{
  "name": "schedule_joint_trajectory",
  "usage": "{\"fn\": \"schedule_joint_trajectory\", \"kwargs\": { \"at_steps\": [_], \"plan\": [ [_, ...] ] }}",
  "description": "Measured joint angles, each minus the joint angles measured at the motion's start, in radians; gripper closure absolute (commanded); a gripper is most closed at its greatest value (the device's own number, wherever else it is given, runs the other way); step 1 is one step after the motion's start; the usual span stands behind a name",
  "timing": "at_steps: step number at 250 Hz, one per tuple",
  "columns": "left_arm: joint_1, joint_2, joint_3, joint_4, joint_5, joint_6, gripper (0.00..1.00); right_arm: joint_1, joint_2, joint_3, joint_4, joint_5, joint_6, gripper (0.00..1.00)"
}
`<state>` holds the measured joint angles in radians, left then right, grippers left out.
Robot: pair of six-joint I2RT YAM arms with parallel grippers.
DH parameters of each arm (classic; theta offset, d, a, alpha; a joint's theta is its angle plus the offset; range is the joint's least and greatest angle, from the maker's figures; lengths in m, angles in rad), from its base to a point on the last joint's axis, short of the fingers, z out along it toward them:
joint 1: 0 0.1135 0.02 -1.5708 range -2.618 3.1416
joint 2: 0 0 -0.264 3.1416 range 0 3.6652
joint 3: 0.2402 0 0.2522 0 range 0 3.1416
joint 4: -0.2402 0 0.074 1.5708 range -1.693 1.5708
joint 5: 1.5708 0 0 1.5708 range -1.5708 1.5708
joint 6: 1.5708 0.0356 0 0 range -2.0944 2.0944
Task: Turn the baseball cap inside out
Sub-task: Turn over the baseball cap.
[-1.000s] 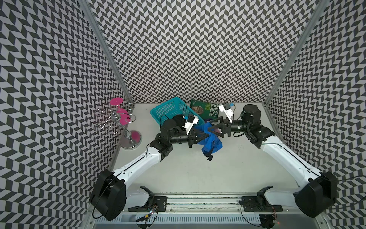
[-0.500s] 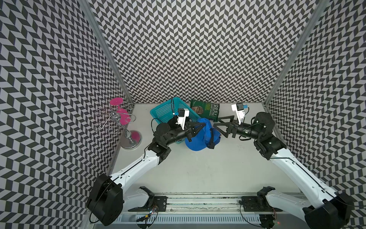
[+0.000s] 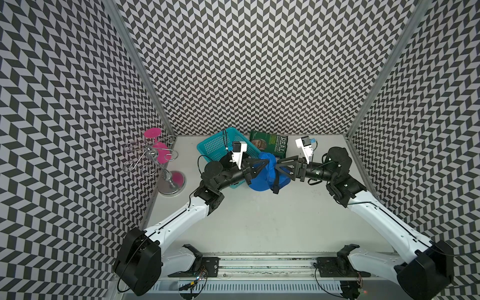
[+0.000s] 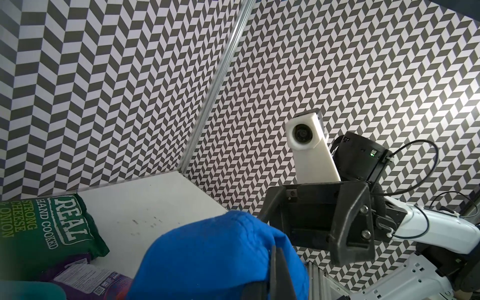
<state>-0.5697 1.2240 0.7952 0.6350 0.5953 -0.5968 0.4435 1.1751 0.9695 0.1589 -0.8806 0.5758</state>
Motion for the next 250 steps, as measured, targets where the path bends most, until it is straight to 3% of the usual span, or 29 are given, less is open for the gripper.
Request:
{"fn": "schedule_joint_trajectory", "kwargs": {
  "at_steps": [85,140,181,250],
  "plan": [
    [0.000,0.002,0.000,0.002,0.001,-0.004,1.00,0.005,0.042,0.000,0.031,-0.039,0.021,0.47],
    [0.000,0.005,0.000,0.008,0.000,-0.003,1.00,0.005,0.061,0.012,0.037,-0.052,0.033,0.86],
    [0.000,0.004,0.000,-0.013,-0.011,0.014,1.00,0.005,0.057,0.023,0.035,-0.012,0.027,1.00],
    [0.018,-0.027,-0.010,-0.087,0.002,0.050,1.00,-0.041,0.042,0.067,-0.076,0.080,-0.061,1.00]
  ]
}}
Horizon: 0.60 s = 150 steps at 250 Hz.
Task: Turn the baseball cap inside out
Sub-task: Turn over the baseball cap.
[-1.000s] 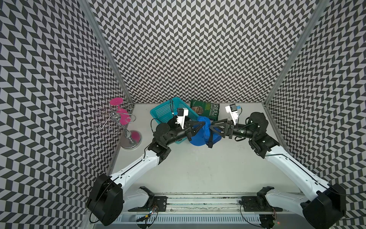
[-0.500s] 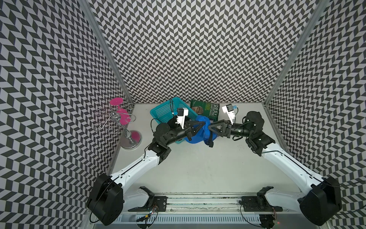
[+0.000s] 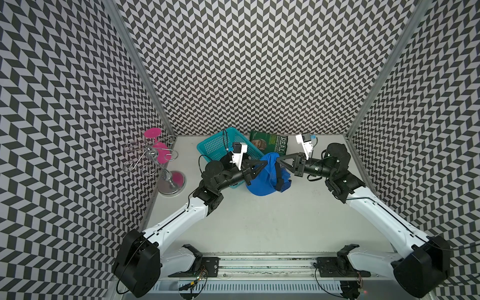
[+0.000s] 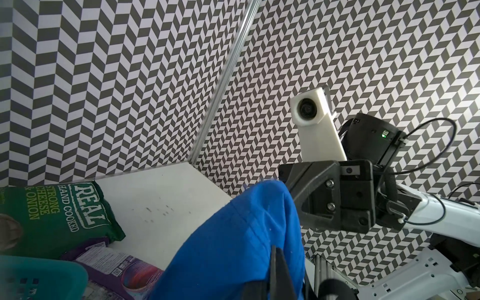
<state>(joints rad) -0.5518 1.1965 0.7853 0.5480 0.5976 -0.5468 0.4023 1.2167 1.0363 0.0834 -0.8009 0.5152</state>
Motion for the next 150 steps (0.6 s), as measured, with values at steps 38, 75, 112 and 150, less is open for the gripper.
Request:
{"fn": "schedule_joint_trajectory", "kwargs": {
  "at_steps": [38,75,112,150],
  "plan": [
    [0.030,-0.031,-0.014,-0.014,0.087,0.006,1.00,-0.016,0.027,0.052,-0.094,0.043,-0.093,1.00],
    [0.056,-0.032,-0.013,-0.033,0.190,0.003,1.00,-0.011,0.076,0.075,-0.164,0.056,-0.179,1.00],
    [0.062,-0.023,-0.012,-0.065,0.220,-0.005,1.00,-0.008,0.105,0.082,-0.195,0.051,-0.219,0.83],
    [0.062,-0.015,0.033,-0.105,0.158,-0.050,1.00,-0.022,0.083,0.084,-0.172,0.075,-0.236,0.24]
  ]
}}
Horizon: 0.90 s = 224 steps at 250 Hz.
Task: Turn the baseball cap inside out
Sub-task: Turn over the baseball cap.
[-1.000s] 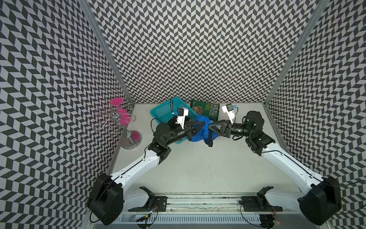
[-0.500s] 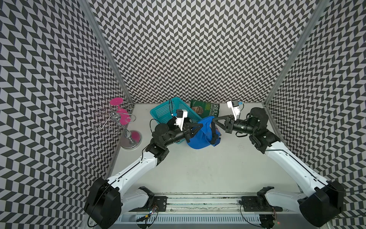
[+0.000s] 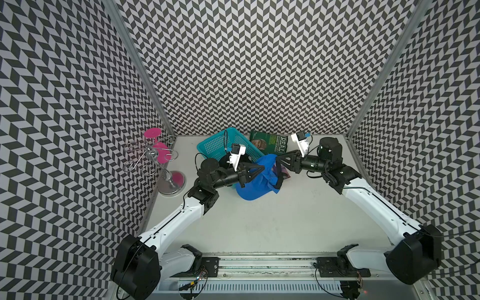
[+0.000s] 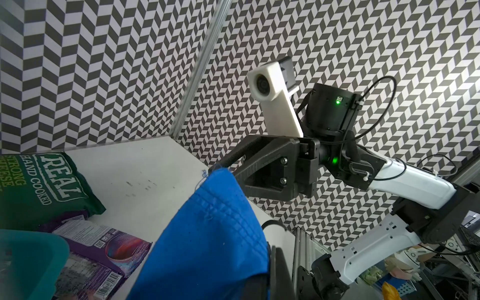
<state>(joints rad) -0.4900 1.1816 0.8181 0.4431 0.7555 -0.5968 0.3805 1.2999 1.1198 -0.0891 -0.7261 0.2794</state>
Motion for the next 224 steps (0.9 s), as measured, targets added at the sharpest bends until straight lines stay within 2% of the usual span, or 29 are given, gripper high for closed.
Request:
{"fn": "schedule_joint_trajectory", "kwargs": {
  "at_steps": [14,25,85,105,127,165,196,224],
  "plan": [
    [0.000,0.003,0.014,0.010,-0.029,-0.035,1.00,-0.005,-0.036,-0.023,0.031,0.013,-0.005,0.09],
    [0.000,0.006,0.016,0.030,-0.048,-0.071,1.00,-0.008,-0.083,-0.059,0.071,0.025,-0.010,0.00],
    [0.000,0.012,0.018,0.119,-0.151,-0.225,1.00,0.012,-0.369,-0.328,0.310,0.125,-0.098,0.00],
    [0.000,0.014,0.030,0.126,-0.180,-0.257,1.00,0.074,-0.434,-0.411,0.367,0.231,-0.175,0.00],
    [0.000,0.016,0.047,0.140,-0.205,-0.293,1.00,0.205,-0.484,-0.494,0.421,0.392,-0.291,0.00],
    [-0.001,0.018,0.051,0.174,-0.240,-0.350,1.00,0.391,-0.476,-0.561,0.531,0.652,-0.475,0.00],
    [-0.003,0.021,0.051,0.186,-0.257,-0.385,1.00,0.454,-0.422,-0.577,0.640,0.805,-0.587,0.00],
    [-0.014,0.021,0.051,0.195,-0.266,-0.407,1.00,0.480,-0.360,-0.578,0.724,0.869,-0.657,0.00]
  ]
}}
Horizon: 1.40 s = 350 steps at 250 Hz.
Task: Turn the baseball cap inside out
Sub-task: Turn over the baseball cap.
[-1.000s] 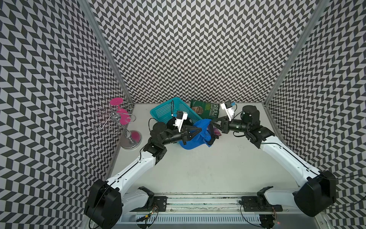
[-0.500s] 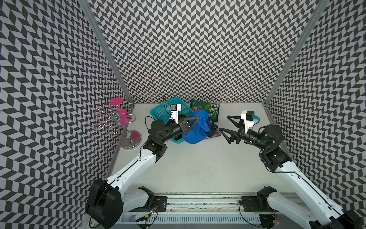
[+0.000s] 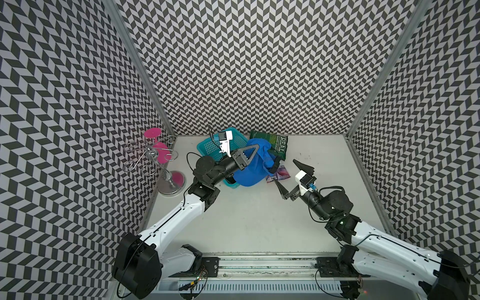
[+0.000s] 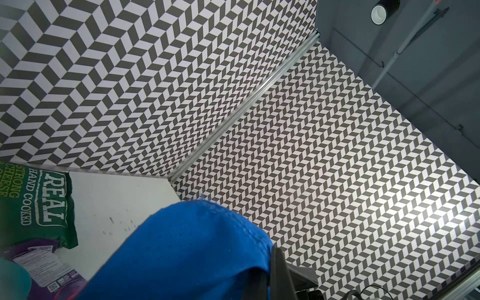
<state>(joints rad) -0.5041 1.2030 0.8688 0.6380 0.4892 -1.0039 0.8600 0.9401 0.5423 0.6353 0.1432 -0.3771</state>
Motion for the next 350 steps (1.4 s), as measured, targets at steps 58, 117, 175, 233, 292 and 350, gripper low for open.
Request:
{"fn": "schedule_joint_trajectory", "kwargs": {
  "at_steps": [58,117,175,233,292,350],
  "plan": [
    [-0.025,0.003,0.008,0.005,-0.004,-0.019,1.00,0.027,0.098,0.007,0.070,0.037,-0.072,0.00],
    [-0.046,0.007,0.033,0.007,-0.008,-0.026,1.00,0.030,0.175,0.061,0.078,0.105,-0.073,0.00],
    [-0.073,0.007,0.035,-0.002,-0.033,-0.026,1.00,0.030,0.244,0.111,0.130,0.232,-0.053,0.00],
    [-0.078,0.007,0.037,-0.035,-0.061,-0.019,1.00,0.030,0.246,0.135,0.149,0.290,-0.020,0.39],
    [-0.068,0.007,0.074,-0.121,-0.060,0.026,1.00,0.018,0.216,0.184,-0.053,0.137,0.023,0.93],
    [0.026,0.016,0.095,-0.212,0.027,0.084,1.00,-0.114,0.177,0.326,-0.373,-0.310,0.141,1.00]
  ]
}}
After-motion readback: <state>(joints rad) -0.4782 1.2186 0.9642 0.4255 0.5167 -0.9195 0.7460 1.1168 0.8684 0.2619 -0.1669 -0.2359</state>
